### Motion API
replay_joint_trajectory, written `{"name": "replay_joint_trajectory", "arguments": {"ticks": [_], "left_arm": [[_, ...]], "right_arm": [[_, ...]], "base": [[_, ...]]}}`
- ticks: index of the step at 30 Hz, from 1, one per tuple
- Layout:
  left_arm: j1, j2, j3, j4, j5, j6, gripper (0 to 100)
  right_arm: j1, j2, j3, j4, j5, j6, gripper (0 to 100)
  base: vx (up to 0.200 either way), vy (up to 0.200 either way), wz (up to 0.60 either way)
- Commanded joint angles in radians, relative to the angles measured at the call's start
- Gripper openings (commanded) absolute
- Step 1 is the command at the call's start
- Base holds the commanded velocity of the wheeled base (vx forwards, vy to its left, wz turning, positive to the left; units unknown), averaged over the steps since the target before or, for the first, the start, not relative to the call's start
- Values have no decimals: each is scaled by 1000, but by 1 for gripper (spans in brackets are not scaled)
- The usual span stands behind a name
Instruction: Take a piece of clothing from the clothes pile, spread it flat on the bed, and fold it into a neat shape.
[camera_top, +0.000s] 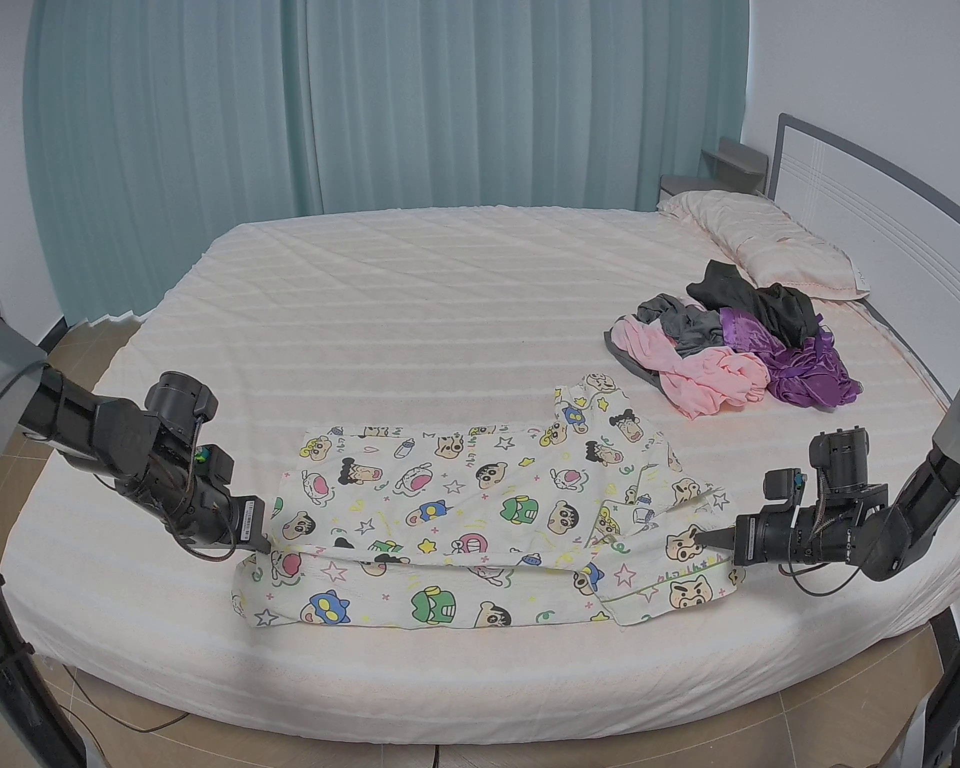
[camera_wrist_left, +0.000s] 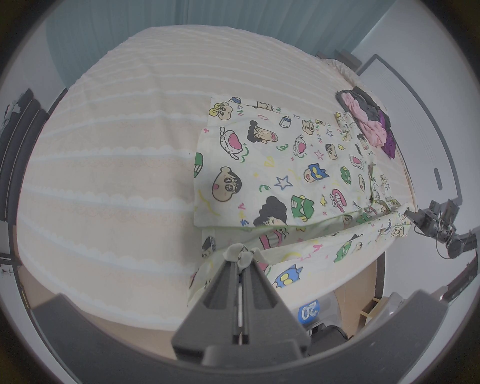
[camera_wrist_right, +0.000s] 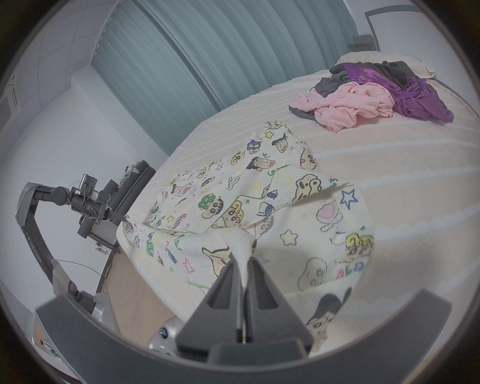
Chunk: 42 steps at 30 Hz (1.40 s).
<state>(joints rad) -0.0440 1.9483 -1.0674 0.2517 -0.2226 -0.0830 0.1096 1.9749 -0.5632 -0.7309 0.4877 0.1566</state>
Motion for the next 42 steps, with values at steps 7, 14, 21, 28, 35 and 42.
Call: {"name": "replay_joint_trajectory", "arguments": {"ticks": [7, 14, 21, 28, 35, 42], "left_arm": [[1, 208, -161, -12, 2, -101, 0], [4, 253, -204, -12, 3, -107, 0], [0, 284, -255, -14, 17, -179, 100], [7, 278, -258, -12, 22, -192, 100], [27, 233, -243, -6, 22, -192, 100], [73, 152, -232, -3, 5, -207, 100]], "right_arm": [[2, 167, -142, -1, -66, 3, 0], [33, 202, -182, -24, -80, 89, 0], [36, 275, -213, -101, -164, 100, 100], [28, 251, -199, -170, -182, 192, 100], [5, 188, -164, -183, -193, 221, 100], [33, 53, -124, -177, -264, 301, 100]], "base": [[0, 0, 0], [0, 0, 0], [0, 0, 0], [0, 0, 0], [0, 0, 0], [0, 0, 0]]}}
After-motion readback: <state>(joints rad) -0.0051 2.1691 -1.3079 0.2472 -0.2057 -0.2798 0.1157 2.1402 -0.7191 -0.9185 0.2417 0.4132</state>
